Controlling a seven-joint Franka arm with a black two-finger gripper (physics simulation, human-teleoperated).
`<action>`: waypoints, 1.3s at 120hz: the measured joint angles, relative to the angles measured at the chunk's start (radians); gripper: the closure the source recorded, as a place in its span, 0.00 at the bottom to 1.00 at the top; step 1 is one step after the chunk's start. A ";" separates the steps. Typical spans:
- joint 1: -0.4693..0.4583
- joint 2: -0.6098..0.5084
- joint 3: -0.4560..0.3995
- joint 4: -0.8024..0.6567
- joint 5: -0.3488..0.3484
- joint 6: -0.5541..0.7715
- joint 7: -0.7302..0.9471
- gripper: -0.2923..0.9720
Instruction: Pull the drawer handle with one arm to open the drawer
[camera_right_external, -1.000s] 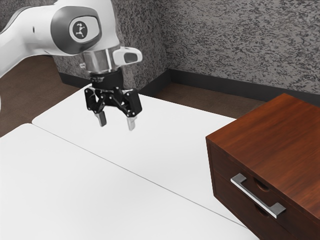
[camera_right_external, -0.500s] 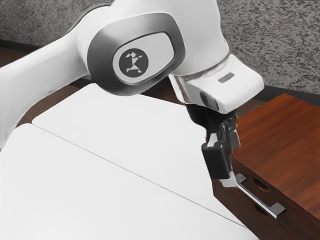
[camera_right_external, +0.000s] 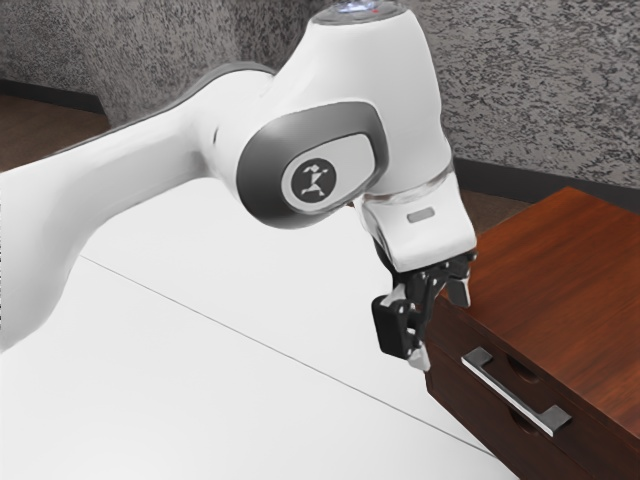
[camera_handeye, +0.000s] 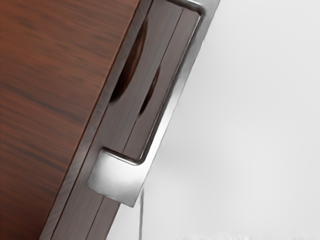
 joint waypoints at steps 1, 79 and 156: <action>0.000 0.000 0.000 -0.001 0.000 0.002 0.005 0.23; -0.016 -0.129 -0.058 -0.179 -0.002 0.088 0.216 0.23; 0.000 -0.158 -0.072 -0.313 -0.026 0.295 0.282 0.23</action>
